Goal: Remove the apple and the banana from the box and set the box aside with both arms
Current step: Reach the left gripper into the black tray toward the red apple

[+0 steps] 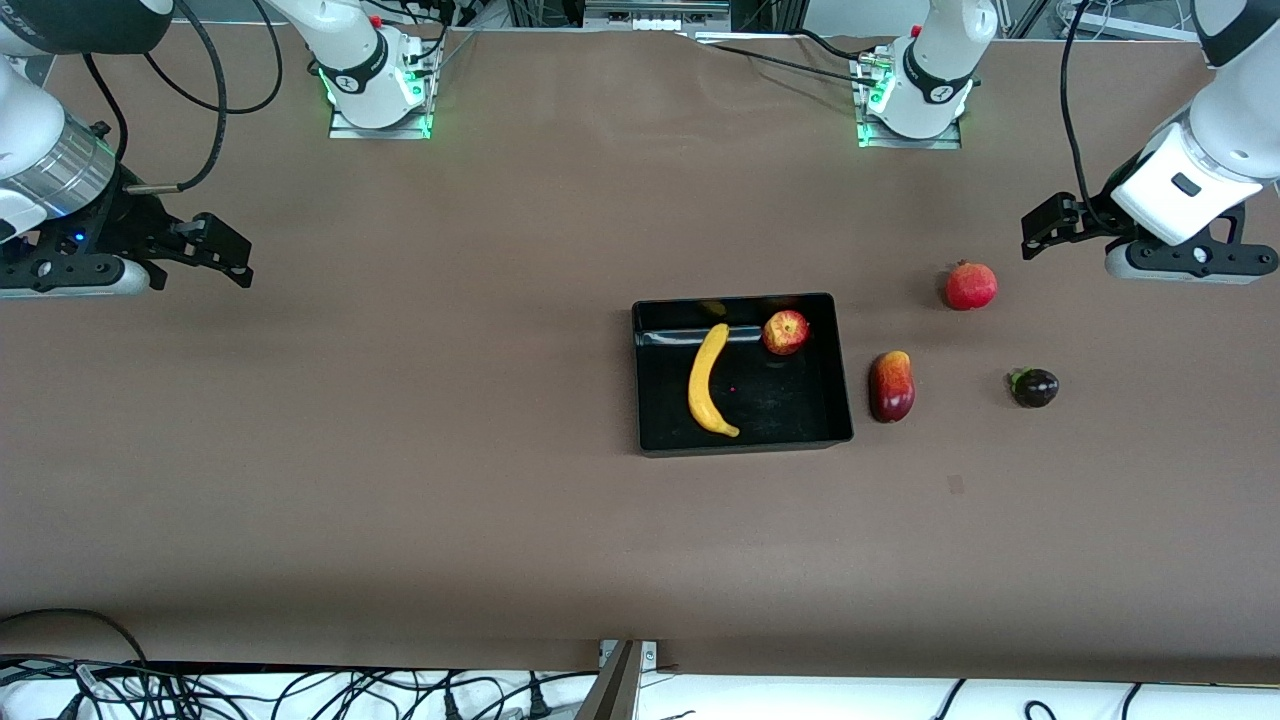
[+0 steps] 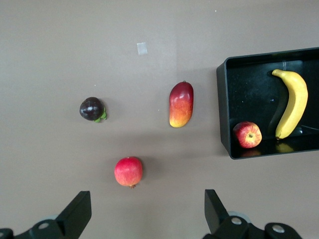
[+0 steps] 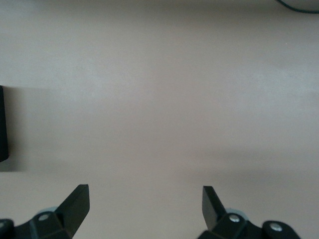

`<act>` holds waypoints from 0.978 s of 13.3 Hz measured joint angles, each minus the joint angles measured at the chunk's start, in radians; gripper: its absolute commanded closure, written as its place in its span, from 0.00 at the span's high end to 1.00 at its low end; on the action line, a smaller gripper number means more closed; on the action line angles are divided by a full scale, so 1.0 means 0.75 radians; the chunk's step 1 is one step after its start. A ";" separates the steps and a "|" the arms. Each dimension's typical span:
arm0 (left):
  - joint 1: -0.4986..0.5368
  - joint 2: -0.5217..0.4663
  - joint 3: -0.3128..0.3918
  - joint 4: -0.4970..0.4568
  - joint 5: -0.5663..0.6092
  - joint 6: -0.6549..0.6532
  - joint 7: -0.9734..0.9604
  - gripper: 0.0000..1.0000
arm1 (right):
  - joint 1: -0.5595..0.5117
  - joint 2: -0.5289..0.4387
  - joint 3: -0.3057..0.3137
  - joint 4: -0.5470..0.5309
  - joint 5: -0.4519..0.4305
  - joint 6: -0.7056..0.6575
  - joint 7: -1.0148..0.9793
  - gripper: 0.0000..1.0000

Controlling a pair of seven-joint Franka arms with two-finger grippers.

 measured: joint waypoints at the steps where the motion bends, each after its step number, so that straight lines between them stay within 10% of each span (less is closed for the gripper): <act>1: 0.002 0.018 0.002 0.022 0.001 -0.011 0.000 1.00 | 0.000 0.000 0.000 0.000 0.000 0.000 0.000 1.00; 13: -0.173 0.283 -0.056 0.080 0.001 -0.031 -0.245 1.00 | 0.000 0.000 0.000 0.000 0.000 0.000 0.000 1.00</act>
